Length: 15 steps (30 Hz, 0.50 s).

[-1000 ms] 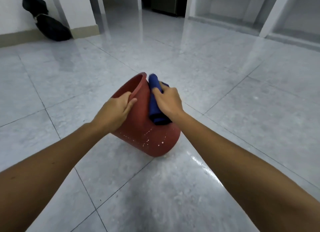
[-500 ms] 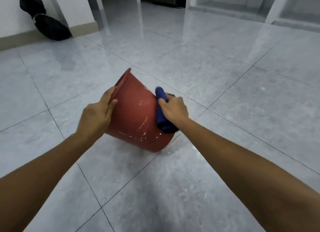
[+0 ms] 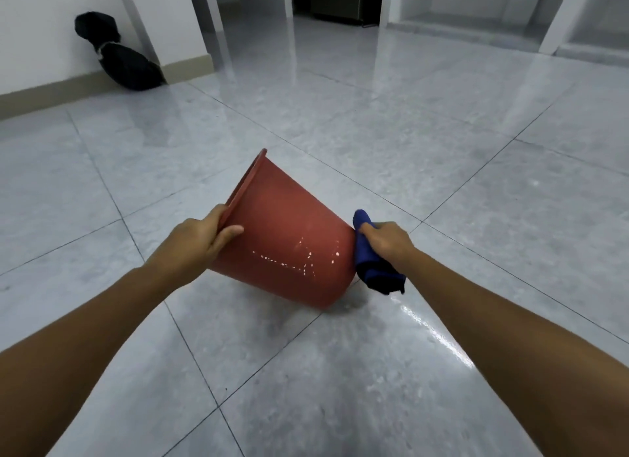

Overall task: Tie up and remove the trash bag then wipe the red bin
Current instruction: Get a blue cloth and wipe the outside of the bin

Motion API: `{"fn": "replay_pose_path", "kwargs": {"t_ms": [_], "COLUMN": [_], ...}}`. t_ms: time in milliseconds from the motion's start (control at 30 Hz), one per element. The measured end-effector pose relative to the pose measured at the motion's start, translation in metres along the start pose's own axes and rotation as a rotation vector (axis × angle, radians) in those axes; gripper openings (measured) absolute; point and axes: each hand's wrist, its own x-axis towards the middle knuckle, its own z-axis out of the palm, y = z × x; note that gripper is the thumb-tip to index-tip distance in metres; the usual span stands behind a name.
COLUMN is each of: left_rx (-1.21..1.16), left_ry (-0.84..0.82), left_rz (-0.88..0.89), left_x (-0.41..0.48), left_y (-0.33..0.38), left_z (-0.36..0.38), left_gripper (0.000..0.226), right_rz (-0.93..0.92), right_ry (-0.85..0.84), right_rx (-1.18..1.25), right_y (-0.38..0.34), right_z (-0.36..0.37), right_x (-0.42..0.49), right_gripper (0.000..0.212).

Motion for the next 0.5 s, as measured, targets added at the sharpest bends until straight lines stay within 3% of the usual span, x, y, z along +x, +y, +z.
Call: {"fn": "replay_pose_path", "kwargs": {"t_ms": [167, 267, 367, 433, 500], "left_rx": [-0.038, -0.130, -0.432, -0.353, -0.205], "left_ry": [0.216, 0.255, 0.212, 0.138, 0.050], "left_rz": [0.055, 0.040, -0.028, -0.007, -0.017], "left_x": [0.034, 0.055, 0.054, 0.037, 0.020], "left_y": [0.043, 0.060, 0.053, 0.027, 0.001], "left_z": [0.012, 0.011, 0.005, 0.008, 0.008], "left_gripper": [0.043, 0.043, 0.048, 0.042, 0.050], "right_rz": [-0.269, -0.356, -0.271, -0.144, -0.030], "right_ry": [0.124, 0.183, 0.175, 0.130, 0.098], "right_rx": [0.039, 0.141, 0.137, 0.041, 0.001], "right_y": [-0.073, -0.104, -0.091, -0.058, -0.026], "right_z": [0.012, 0.010, 0.006, 0.006, 0.007], "right_x": [-0.007, -0.007, 0.001, 0.007, 0.010], "right_gripper": [0.034, 0.037, 0.029, 0.039, 0.042]}}
